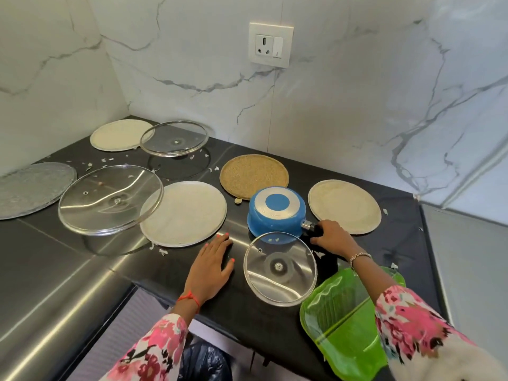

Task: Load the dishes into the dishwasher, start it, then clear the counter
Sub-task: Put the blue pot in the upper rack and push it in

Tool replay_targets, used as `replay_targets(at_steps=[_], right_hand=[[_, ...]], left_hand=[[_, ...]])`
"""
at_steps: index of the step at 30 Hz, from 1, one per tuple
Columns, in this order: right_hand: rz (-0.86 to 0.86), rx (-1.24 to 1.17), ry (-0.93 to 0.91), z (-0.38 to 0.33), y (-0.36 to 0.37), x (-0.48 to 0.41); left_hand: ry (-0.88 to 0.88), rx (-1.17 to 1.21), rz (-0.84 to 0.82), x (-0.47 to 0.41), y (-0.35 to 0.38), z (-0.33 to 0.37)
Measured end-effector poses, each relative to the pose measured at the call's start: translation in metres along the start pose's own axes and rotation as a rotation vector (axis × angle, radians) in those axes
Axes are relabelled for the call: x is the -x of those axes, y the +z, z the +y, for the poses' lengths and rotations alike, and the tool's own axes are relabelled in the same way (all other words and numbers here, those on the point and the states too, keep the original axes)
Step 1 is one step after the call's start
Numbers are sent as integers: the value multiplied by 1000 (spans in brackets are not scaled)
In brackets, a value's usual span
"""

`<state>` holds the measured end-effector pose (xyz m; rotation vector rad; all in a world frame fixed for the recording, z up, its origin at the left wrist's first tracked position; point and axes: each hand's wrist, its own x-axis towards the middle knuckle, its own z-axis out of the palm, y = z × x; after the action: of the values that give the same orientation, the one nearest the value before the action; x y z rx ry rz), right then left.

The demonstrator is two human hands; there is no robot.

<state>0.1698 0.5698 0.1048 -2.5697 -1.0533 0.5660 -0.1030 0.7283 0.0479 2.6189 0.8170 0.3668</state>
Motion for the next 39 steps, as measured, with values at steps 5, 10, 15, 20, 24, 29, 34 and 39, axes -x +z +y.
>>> replay_targets(at_steps=[5, 10, 15, 20, 24, 29, 34, 39], right_hand=[[86, -82, -27, -7, -4, 2], [132, -150, -65, -7, -9, 11], [205, -239, -59, 2, -17, 37], [278, -297, 72, 12, -23, 81], [381, -318, 133, 17, -19, 136], [508, -235, 270, 22, -16, 218], [572, -311, 337, 24, 2, 319], [564, -571, 396, 23, 54, 415]], left_hand=[[-12, 13, -1, 0, 2, -1], [-14, -1, -9, 1, 1, 1], [-39, -35, 19, 10, 5, 5], [-98, 14, 55, 61, 7, 16], [-142, 141, 65, 117, 7, 30], [-185, 377, 60, 172, -5, 66], [-121, 379, 44, 246, -15, 90], [-93, 384, -16, 341, -10, 106]])
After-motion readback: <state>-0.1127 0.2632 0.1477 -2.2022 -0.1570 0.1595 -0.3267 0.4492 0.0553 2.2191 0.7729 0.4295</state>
